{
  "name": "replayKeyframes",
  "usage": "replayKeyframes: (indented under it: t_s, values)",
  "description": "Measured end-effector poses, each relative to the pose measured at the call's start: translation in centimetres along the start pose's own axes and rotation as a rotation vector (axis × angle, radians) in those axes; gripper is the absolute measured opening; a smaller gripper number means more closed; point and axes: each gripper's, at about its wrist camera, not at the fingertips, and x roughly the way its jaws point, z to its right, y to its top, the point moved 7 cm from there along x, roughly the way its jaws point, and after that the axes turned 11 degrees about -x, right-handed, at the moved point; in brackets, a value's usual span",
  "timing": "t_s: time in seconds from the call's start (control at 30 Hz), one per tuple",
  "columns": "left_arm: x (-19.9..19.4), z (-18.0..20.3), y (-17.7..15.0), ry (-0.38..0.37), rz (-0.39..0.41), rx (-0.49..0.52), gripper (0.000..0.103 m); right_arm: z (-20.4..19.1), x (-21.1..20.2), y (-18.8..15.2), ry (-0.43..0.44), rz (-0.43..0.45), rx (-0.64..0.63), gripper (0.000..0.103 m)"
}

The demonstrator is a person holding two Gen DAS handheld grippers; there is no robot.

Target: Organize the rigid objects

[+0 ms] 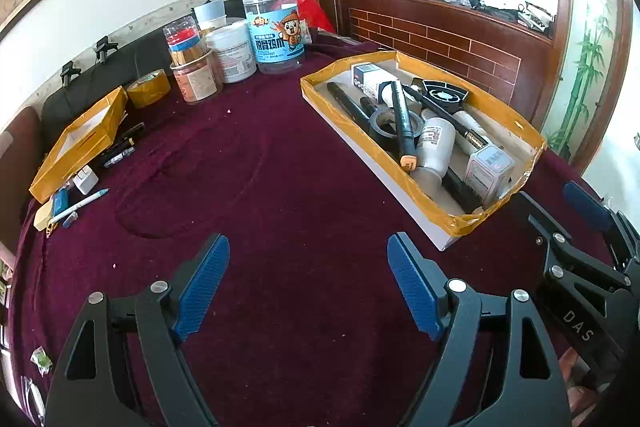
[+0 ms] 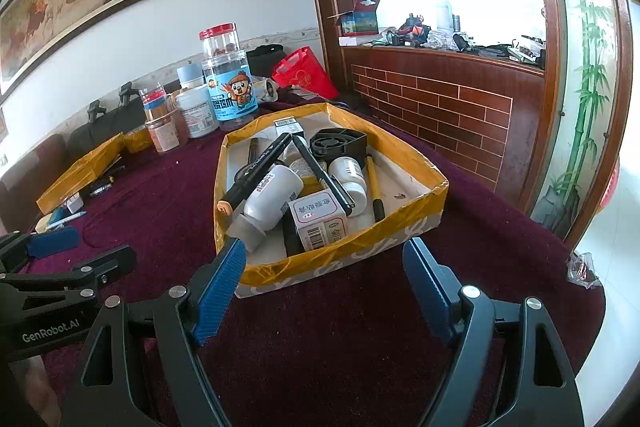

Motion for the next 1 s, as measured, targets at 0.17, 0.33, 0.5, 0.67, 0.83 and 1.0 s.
replayKeyframes:
  t_s: [0.17,0.33,0.5,0.67,0.83,1.0]
  values:
    - [-0.2,0.2,-0.1,0.007,0.009,0.011,0.082,0.0,0.0,0.0,0.000,0.000,0.000,0.076]
    - [-0.3,0.2,0.0,0.010,0.013,0.019,0.082,0.0,0.0,0.0,0.001,-0.001,0.000,0.076]
    - [-0.6,0.3,0.0,-0.004,0.007,0.024,0.082,0.0,0.0,0.0,0.001,0.000,0.000,0.076]
    - [-0.9,0.4,0.0,0.004,0.010,0.039,0.082,0.1,0.0,0.0,0.001,-0.001,-0.001,0.076]
    - [-1.2,0.0,0.1,0.011,0.006,0.038,0.082,0.1,0.1,0.0,0.002,-0.001,0.000,0.076]
    - [-2.2,-0.1,0.4,0.013,0.051,0.043,0.082,0.1,-0.1,-0.2,-0.003,-0.004,0.006,0.076]
